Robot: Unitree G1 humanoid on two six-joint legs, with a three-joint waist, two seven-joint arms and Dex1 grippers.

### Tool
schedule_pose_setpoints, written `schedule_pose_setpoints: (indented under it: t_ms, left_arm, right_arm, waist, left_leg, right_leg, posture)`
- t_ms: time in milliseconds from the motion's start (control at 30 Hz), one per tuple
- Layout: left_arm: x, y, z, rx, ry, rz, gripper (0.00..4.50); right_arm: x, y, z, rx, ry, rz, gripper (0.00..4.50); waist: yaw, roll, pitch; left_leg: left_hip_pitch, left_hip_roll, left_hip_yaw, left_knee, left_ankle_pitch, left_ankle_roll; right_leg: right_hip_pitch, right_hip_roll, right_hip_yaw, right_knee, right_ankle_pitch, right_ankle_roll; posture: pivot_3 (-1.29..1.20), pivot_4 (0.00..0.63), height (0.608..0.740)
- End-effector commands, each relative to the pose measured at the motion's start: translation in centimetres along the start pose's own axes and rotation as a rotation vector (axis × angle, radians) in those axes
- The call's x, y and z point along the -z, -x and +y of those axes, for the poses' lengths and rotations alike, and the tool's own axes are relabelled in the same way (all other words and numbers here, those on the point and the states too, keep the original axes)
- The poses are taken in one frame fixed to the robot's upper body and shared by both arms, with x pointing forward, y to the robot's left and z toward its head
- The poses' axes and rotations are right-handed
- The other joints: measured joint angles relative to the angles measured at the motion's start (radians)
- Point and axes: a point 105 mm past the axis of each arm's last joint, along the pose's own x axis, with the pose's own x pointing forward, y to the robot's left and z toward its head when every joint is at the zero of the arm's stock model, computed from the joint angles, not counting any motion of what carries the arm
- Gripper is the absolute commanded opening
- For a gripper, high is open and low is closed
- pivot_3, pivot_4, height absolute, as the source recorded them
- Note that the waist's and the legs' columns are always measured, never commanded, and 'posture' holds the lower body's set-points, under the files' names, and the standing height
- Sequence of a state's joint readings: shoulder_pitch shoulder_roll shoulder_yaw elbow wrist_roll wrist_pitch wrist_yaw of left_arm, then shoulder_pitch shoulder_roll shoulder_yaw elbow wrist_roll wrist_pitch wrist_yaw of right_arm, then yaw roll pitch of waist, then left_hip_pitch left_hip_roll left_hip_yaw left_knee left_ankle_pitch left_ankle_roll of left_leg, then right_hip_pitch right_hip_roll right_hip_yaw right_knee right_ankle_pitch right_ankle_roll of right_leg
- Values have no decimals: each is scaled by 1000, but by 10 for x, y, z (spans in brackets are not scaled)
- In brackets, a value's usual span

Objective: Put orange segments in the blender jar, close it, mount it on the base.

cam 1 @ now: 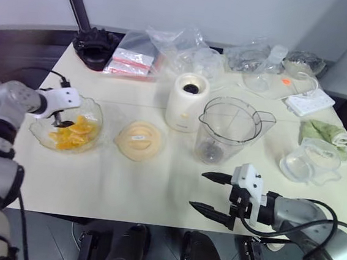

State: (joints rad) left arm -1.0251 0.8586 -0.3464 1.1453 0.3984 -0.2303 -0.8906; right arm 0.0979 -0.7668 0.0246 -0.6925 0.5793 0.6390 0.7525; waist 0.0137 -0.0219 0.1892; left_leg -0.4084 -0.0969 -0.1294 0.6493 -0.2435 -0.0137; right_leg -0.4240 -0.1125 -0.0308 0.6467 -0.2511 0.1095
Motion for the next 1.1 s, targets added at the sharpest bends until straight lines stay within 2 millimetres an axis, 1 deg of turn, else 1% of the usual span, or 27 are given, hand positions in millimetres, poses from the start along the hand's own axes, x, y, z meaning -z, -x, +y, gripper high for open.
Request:
schedule_pose_setpoints:
  t_ms: [33,167,333,467,767,900,1000,1100]
  left_arm:
    - [-2,-4,2,-8,-28,35,4480]
    - [-9,-14,-6,22,-18,28,4480]
    - [-10,-20,-12,41,-35,45,4480]
    - [-3,-24,-18,47,-72,96,4480]
    - [2,-22,-19,76,-86,127,4480]
    - [10,-24,-25,94,-88,167,4480]
    - [18,-24,-31,118,-27,195,4480]
    - [21,-25,-44,188,133,168,4480]
  right_arm:
    - [-1,4,-3,24,28,-13,4404]
    - [6,6,-1,33,25,-7,4404]
    - [9,6,1,36,24,-9,4404]
    - [10,9,4,35,20,-6,4404]
    - [16,11,6,44,17,-4,4404]
    - [17,11,7,47,17,-5,4404]
    - [18,12,7,52,16,-4,4404]
    - [20,12,8,57,16,-2,4404]
  waist:
    - [-3,0,0]
    - [-11,0,0]
    - [-8,0,0]
    - [-2,0,0]
    - [-4,-1,0]
    - [-4,-1,0]
    - [-6,0,0]
    - [-10,0,-1]
  left_leg:
    - [0,0,0,0,0,0]
    - [0,0,0,0,0,0]
    - [0,0,0,2,0,0]
    - [0,0,0,3,0,0]
    - [1,0,0,4,0,0]
    - [1,0,0,4,0,0]
    - [1,0,1,4,0,0]
    - [2,0,1,4,0,0]
  right_leg:
    - [0,0,0,0,0,0]
    - [-1,0,0,1,0,0]
    - [0,0,0,2,1,1]
    - [0,0,0,2,1,1]
    - [1,0,0,3,1,1]
    - [1,0,0,3,1,1]
    - [1,0,1,3,1,1]
    - [2,0,1,4,1,1]
  posture:
    - [0,150,740]
    - [0,150,740]
    - [0,150,740]
    - [0,150,740]
    - [0,150,740]
    - [0,150,740]
    - [0,150,740]
    - [0,150,740]
